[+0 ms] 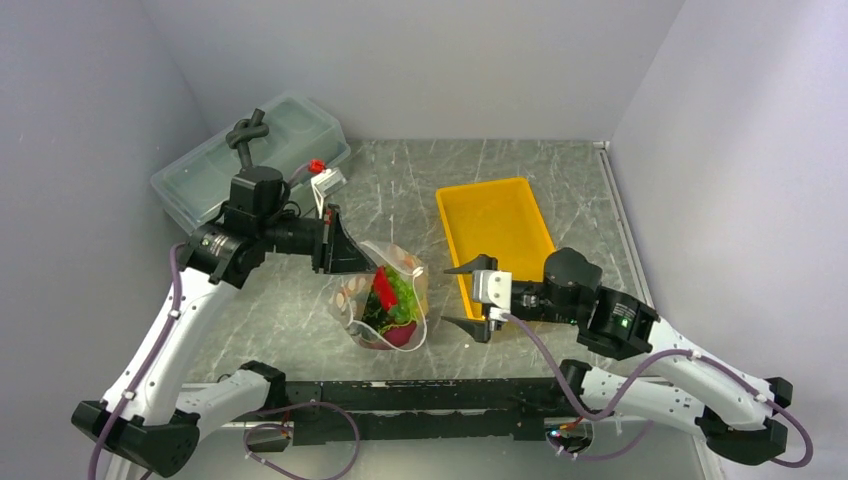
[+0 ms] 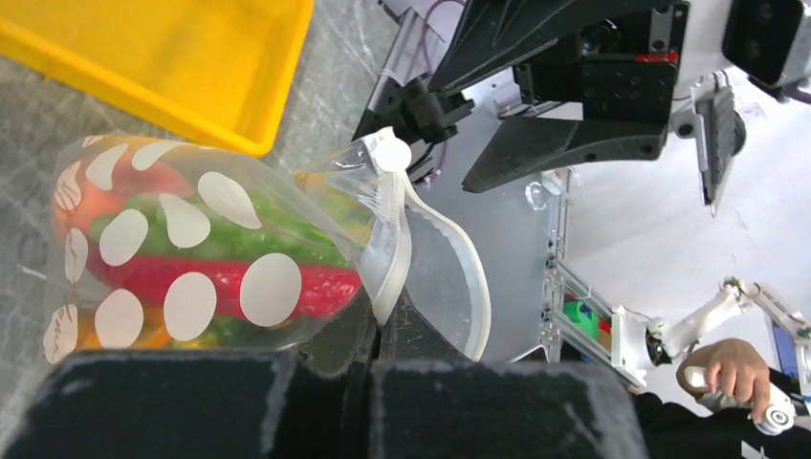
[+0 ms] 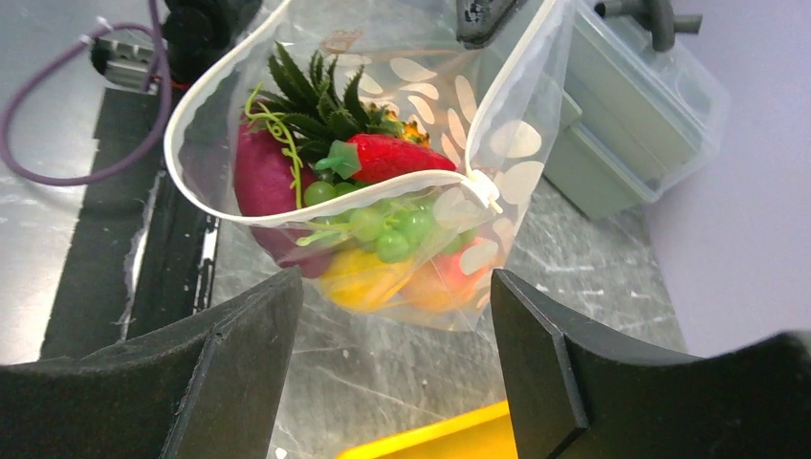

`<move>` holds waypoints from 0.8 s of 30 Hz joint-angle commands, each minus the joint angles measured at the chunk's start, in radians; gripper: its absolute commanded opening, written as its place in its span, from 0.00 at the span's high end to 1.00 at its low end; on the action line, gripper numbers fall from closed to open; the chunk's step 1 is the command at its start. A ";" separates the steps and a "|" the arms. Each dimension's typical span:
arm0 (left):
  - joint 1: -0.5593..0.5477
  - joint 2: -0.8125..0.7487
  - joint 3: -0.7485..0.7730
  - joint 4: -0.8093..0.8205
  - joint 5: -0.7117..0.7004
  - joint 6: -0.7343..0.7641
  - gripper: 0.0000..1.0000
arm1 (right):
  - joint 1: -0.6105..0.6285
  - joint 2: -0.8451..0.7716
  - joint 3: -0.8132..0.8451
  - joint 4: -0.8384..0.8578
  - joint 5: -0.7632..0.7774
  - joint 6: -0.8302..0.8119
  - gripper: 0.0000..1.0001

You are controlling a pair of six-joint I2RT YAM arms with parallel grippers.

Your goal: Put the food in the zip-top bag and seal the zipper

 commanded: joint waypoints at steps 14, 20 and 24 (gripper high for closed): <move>-0.055 -0.092 0.001 0.101 0.217 0.010 1.00 | -0.001 0.011 0.053 0.165 -0.187 -0.009 0.25; -0.075 -0.109 -0.004 0.094 0.222 0.027 1.00 | -0.001 0.089 0.088 0.206 -0.241 -0.011 0.26; -0.092 -0.114 0.000 0.078 0.213 0.044 1.00 | -0.002 0.136 0.103 0.235 -0.322 0.004 0.27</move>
